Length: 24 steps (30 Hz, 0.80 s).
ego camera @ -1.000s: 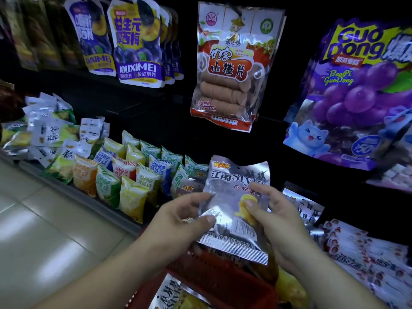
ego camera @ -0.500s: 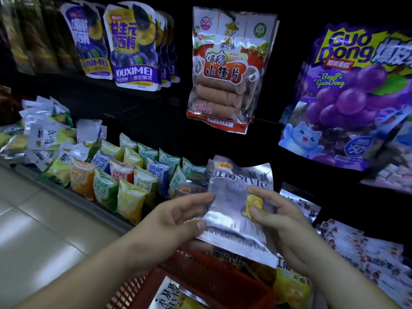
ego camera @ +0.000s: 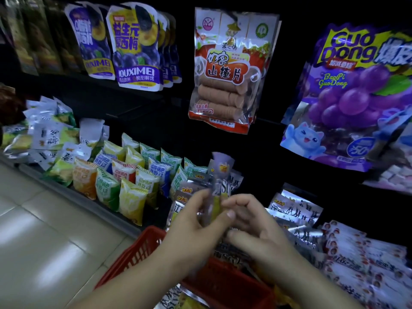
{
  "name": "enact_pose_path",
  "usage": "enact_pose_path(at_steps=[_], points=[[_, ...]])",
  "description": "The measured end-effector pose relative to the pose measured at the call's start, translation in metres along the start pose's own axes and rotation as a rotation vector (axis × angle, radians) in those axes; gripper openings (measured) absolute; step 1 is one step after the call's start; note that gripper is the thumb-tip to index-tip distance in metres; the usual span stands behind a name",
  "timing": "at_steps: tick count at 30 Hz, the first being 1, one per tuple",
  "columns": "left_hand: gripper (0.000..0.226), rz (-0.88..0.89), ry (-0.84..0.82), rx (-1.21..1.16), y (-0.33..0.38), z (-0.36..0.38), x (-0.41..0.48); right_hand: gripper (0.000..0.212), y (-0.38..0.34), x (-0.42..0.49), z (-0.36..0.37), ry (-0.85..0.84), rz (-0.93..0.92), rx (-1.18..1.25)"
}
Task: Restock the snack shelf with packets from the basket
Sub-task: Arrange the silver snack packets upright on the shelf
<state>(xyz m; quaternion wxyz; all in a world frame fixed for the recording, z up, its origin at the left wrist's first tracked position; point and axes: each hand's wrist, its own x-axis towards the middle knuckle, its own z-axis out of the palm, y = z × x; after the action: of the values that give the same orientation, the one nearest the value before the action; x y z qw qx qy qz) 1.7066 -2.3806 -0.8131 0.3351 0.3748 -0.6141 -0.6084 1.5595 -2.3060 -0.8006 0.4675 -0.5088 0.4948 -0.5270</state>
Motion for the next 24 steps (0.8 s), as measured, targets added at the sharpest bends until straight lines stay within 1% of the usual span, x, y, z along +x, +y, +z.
enact_pose_path(at_steps=[1,2,3,4,5,6,7,8,9,10,12,14,15,16,18,20,22,24], points=[[0.031,-0.011,0.016,-0.015,0.0,-0.002,0.004,0.029,-0.003,0.0,-0.003,-0.001,0.036,0.064],[0.025,-0.017,0.018,-0.006,-0.004,-0.007,0.008,0.021,-0.002,0.001,-0.008,0.051,0.055,0.088],[0.025,-0.025,-0.003,0.017,-0.006,-0.01,0.011,0.019,-0.001,0.002,-0.014,0.155,0.049,0.05],[0.021,-0.038,-0.049,0.043,-0.006,-0.014,0.013,0.021,0.002,0.004,-0.021,0.285,0.024,-0.065],[0.017,-0.053,-0.098,0.037,-0.006,-0.017,0.014,0.03,0.002,0.006,-0.029,0.388,-0.009,-0.24],[0.024,-0.078,-0.14,0.028,-0.007,-0.019,0.016,0.049,0.001,0.006,-0.035,0.417,-0.04,-0.409],[0.038,-0.104,-0.17,0.01,-0.009,-0.02,0.019,0.067,0.002,0.006,-0.042,0.4,-0.056,-0.495],[0.047,-0.131,-0.199,0.002,-0.012,-0.022,0.022,0.08,0.004,0.005,-0.049,0.363,-0.05,-0.483],[0.049,-0.143,-0.22,-0.005,-0.014,-0.021,0.025,0.086,0.007,0.005,-0.055,0.333,-0.036,-0.414],[0.047,-0.144,-0.235,0.006,-0.014,-0.019,0.027,0.087,0.01,0.004,-0.059,0.308,-0.018,-0.356],[0.038,-0.132,-0.208,0.056,-0.019,-0.014,0.033,0.084,0.014,0.005,-0.062,0.326,-0.001,-0.34],[0.016,-0.103,-0.067,0.119,-0.023,-0.005,0.04,0.069,0.017,0.007,-0.064,0.435,-0.012,-0.391],[0.018,-0.096,0.012,0.148,-0.025,-0.001,0.044,0.057,0.017,0.009,-0.067,0.497,-0.029,-0.413],[0.025,-0.095,0.063,0.17,-0.025,0.003,0.049,0.047,0.019,0.013,-0.07,0.552,-0.051,-0.441],[0.032,-0.103,0.046,0.184,-0.03,0.009,0.061,0.038,0.02,0.026,-0.079,0.619,-0.114,-0.555],[0.034,-0.11,0.015,0.229,-0.035,0.012,0.076,0.04,0.025,0.044,-0.09,0.657,-0.159,-0.709],[0.034,-0.109,0.006,0.284,-0.047,0.012,0.096,0.039,0.037,0.068,-0.101,0.705,-0.142,-0.841],[0.031,-0.115,-0.024,0.393,-0.063,0.016,0.118,0.038,0.058,0.089,-0.112,0.747,-0.124,-1.041]])
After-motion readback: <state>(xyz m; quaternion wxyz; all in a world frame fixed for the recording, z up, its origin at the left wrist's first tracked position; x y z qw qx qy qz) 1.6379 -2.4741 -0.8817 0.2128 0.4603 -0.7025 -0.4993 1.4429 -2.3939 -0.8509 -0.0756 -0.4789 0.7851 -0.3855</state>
